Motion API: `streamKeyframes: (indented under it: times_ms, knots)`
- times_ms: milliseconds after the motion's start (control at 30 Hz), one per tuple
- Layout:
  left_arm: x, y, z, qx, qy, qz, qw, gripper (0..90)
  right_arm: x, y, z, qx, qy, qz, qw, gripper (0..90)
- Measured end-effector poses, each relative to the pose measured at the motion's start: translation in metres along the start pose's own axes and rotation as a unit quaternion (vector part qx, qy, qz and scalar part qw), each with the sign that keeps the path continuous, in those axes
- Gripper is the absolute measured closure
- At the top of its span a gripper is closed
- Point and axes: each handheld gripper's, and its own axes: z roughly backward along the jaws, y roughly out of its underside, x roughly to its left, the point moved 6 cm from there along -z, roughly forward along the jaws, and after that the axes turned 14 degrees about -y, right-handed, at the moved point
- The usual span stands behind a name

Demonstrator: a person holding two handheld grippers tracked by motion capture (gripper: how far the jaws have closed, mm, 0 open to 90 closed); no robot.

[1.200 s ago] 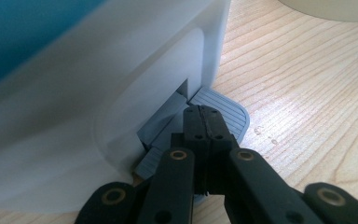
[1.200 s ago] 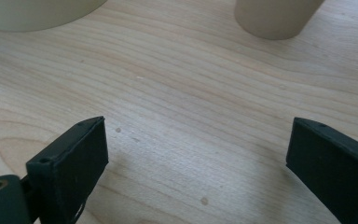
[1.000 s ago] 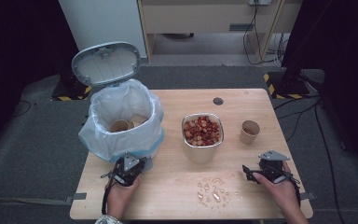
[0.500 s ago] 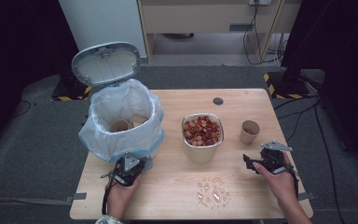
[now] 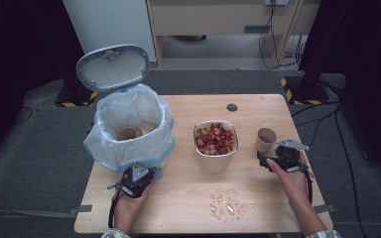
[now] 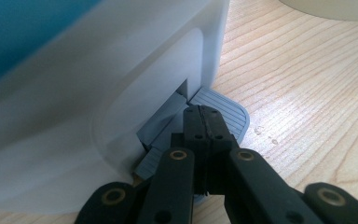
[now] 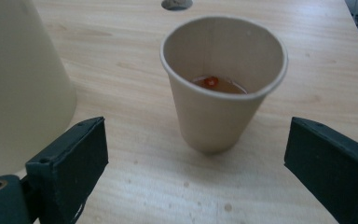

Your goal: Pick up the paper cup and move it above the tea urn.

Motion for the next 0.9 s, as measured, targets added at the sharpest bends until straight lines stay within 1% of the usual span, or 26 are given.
streamKeyframes:
  times_ms: [133,167,267,300,333,433,467,533,600,633,733,900]
  knots:
    - [0.0,0.0,0.0,0.0,0.0,0.0,1.0,89.2,-0.002,-0.005,-0.005,-0.002,-0.001,0.007,1.0,6.2]
    - [0.0,0.0,0.0,0.0,0.0,-0.001,1.0,89.3,-0.006,-0.009,-0.01,-0.005,0.009,0.01,0.9999,7.1]
    - [0.0,0.0,0.0,-0.001,0.001,0.0,1.0,89.2,-0.009,-0.01,-0.015,-0.006,0.012,0.006,0.9999,8.1]
    - [0.0,0.0,0.0,-0.001,0.002,0.001,1.0,89.2,-0.013,-0.009,-0.021,-0.009,0.009,-0.001,0.9999,9.9]
    - [0.0,0.0,0.0,-0.001,0.002,0.001,1.0,89.2,-0.014,-0.01,-0.022,-0.011,0.007,-0.003,0.9999,10.0]
    - [0.0,0.0,0.0,-0.001,0.002,0.002,1.0,89.3,-0.019,-0.013,-0.027,-0.019,0.009,-0.005,0.9998,10.4]
    - [0.0,0.0,0.0,-0.001,0.002,0.002,1.0,89.2,-0.021,-0.014,-0.029,-0.023,0.012,-0.002,0.9997,11.0]
    - [0.0,0.0,0.0,-0.001,0.002,0.002,1.0,89.2,-0.025,-0.016,-0.032,-0.035,0.015,-0.008,0.9992,12.0]
    - [0.0,0.0,0.0,-0.001,0.002,0.002,1.0,89.3,-0.029,-0.014,-0.035,-0.037,0.017,-0.013,0.9991,12.4]
    - [0.0,0.0,0.0,-0.001,0.003,0.002,1.0,89.2,-0.029,-0.013,-0.037,-0.036,0.016,-0.015,0.9991,12.6]
    - [0.001,0.0,0.0,-0.002,0.003,0.003,1.0,89.2,-0.031,-0.01,-0.041,-0.033,0.016,-0.007,0.9993,13.7]
    - [0.0,0.0,0.0,-0.002,0.003,0.004,1.0,89.2,-0.031,-0.012,-0.047,-0.044,0.016,-0.002,0.9989,16.6]
